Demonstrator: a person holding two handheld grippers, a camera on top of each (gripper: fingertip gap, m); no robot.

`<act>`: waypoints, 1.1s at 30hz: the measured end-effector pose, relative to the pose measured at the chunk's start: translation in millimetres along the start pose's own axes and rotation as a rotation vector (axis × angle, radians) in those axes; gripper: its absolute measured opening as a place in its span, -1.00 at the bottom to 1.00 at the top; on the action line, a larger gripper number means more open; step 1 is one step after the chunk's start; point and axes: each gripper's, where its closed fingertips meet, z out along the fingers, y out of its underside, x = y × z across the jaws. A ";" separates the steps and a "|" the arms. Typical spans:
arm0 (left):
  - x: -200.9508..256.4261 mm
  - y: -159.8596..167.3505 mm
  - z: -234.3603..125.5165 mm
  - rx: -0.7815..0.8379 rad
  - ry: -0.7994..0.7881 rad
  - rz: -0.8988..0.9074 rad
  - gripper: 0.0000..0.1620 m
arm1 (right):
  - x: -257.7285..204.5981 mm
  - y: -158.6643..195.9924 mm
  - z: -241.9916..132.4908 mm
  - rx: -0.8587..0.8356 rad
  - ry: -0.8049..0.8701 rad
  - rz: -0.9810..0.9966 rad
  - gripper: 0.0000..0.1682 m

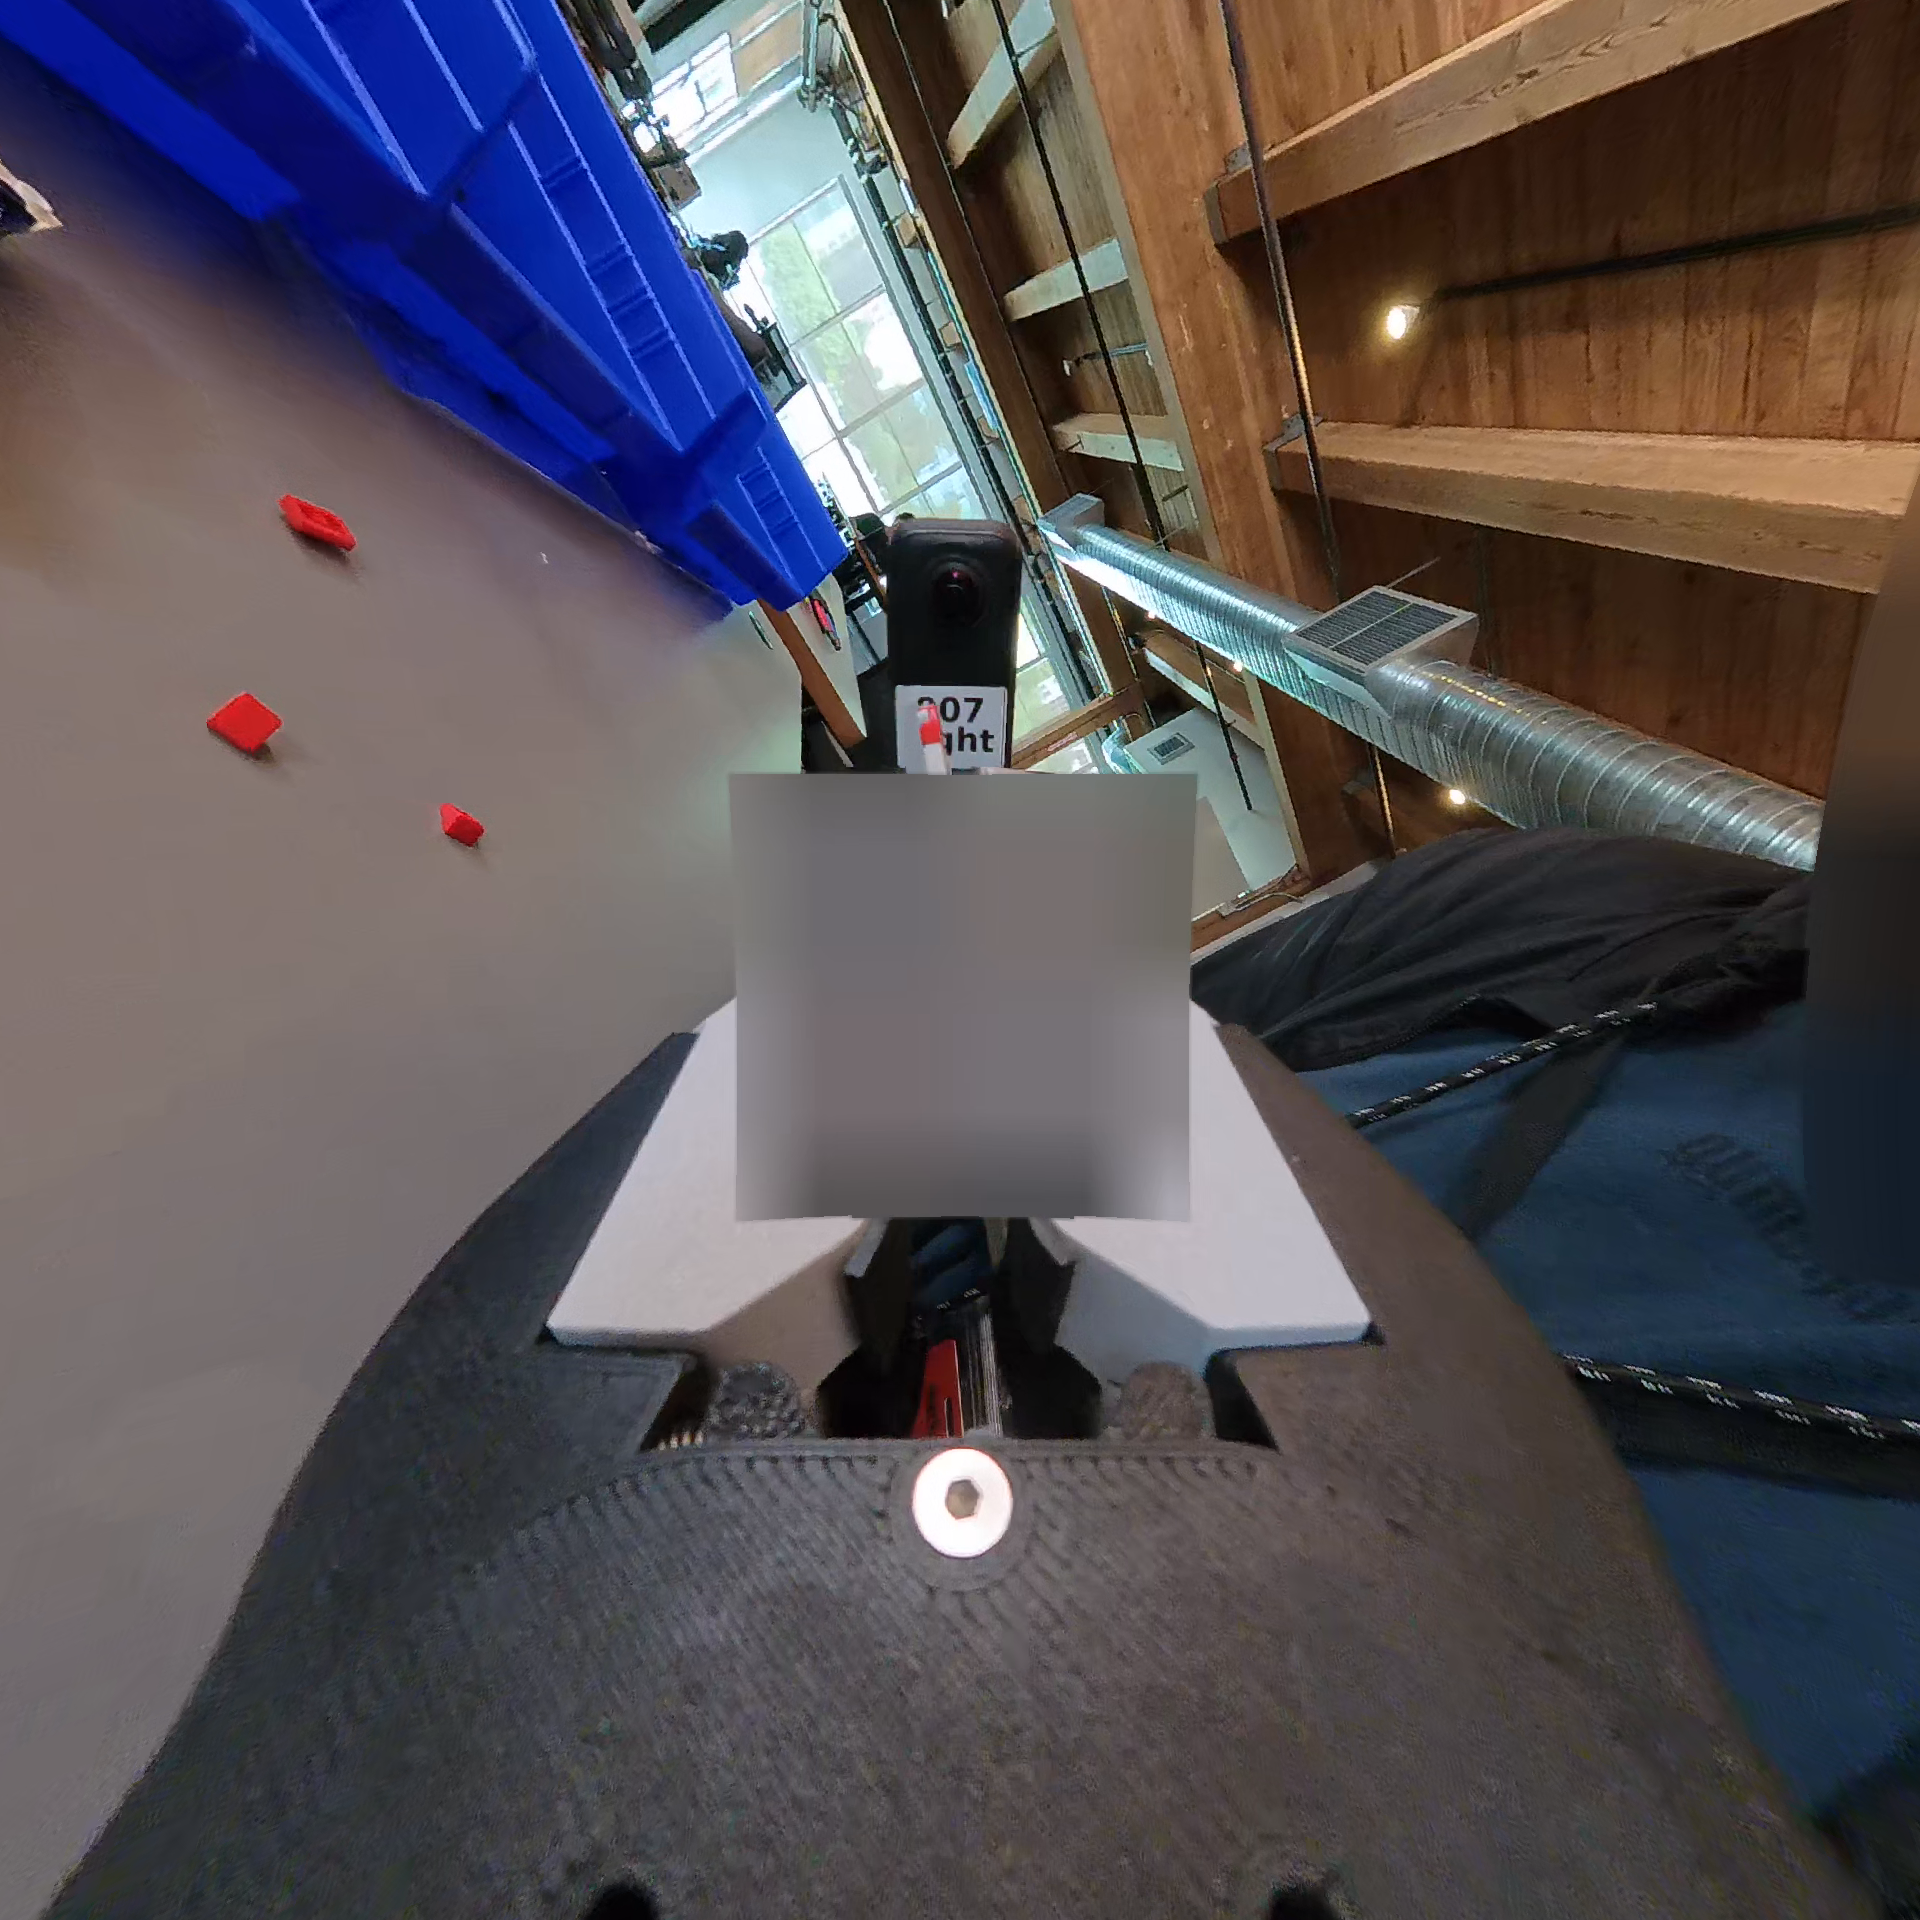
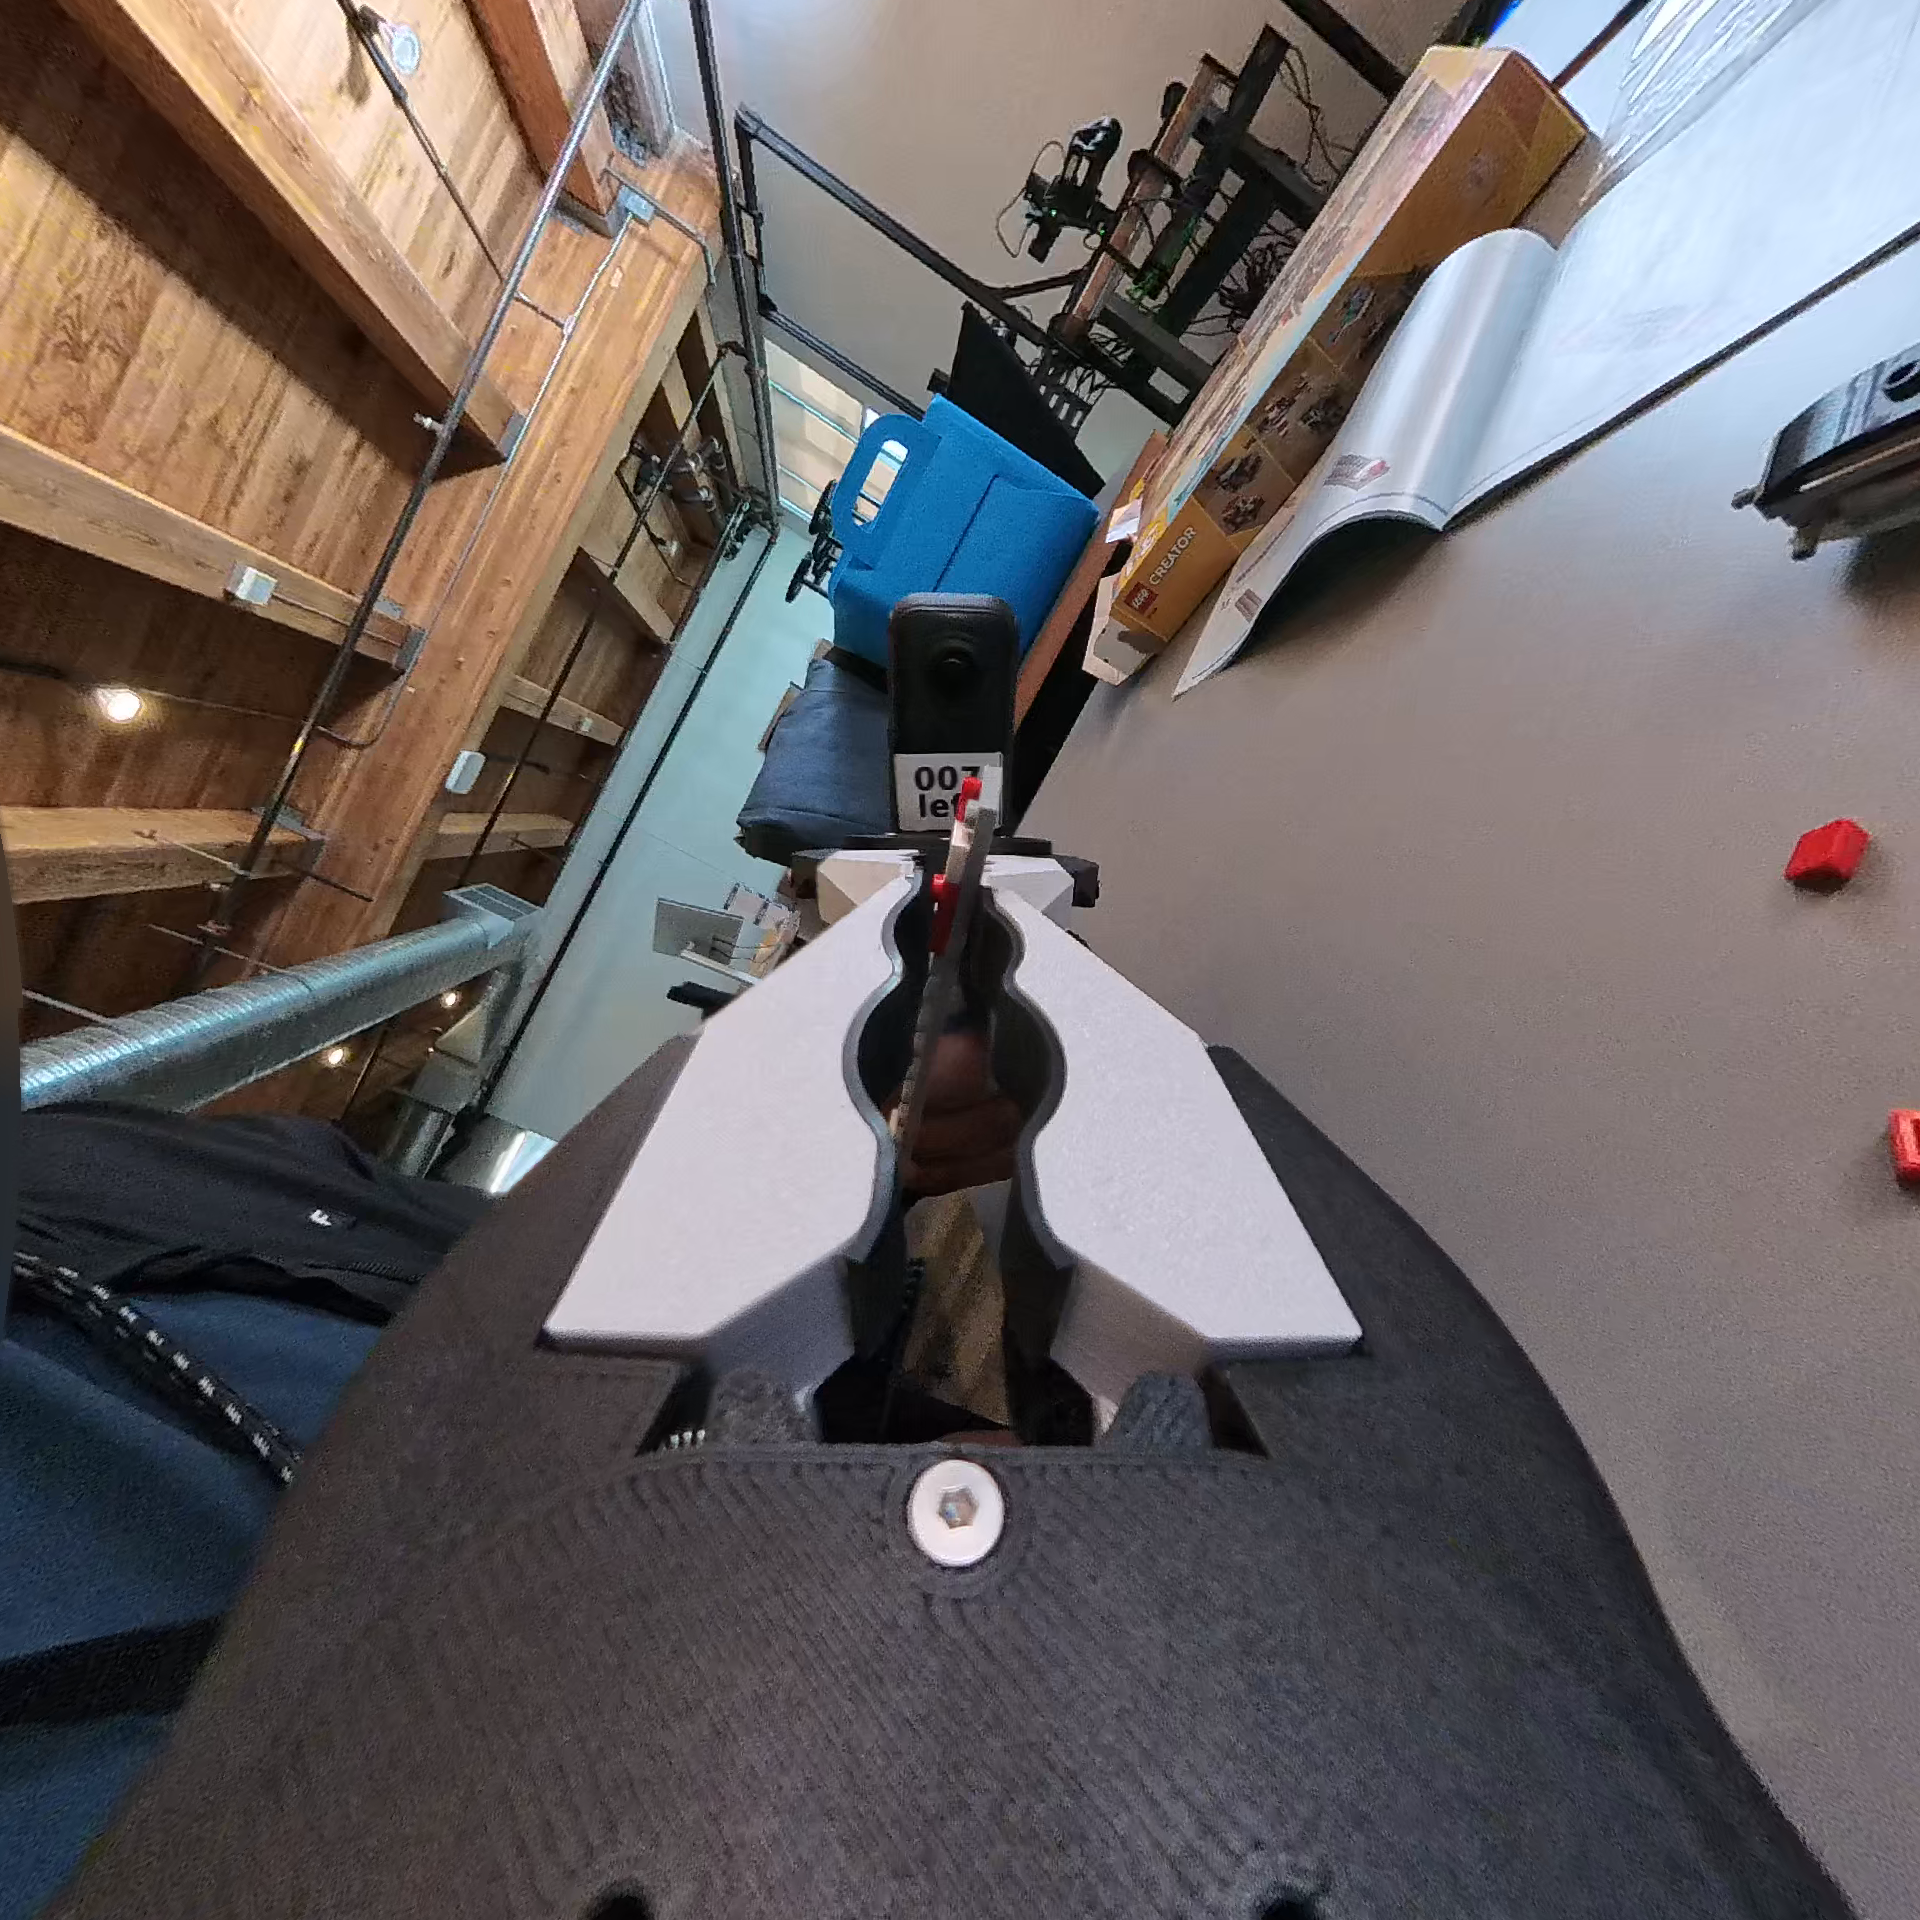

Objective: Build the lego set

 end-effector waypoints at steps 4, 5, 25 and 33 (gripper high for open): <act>-1.8 2.5 -0.3 -0.010 -0.016 0.013 -0.94 | 0.4 -2.7 -0.6 0.017 -0.004 0.000 -0.92; -1.2 2.0 -0.2 0.000 -0.009 0.006 -0.93 | -0.5 -3.0 -0.4 0.016 -0.005 -0.007 -0.92; 0.3 5.5 -6.2 -0.015 0.015 -0.024 -0.92 | -3.7 4.0 1.6 -0.045 -0.053 0.042 -0.93; 1.8 13.7 -15.5 -0.102 0.021 0.002 -0.95 | -4.3 8.6 3.7 -0.091 -0.047 0.017 -0.92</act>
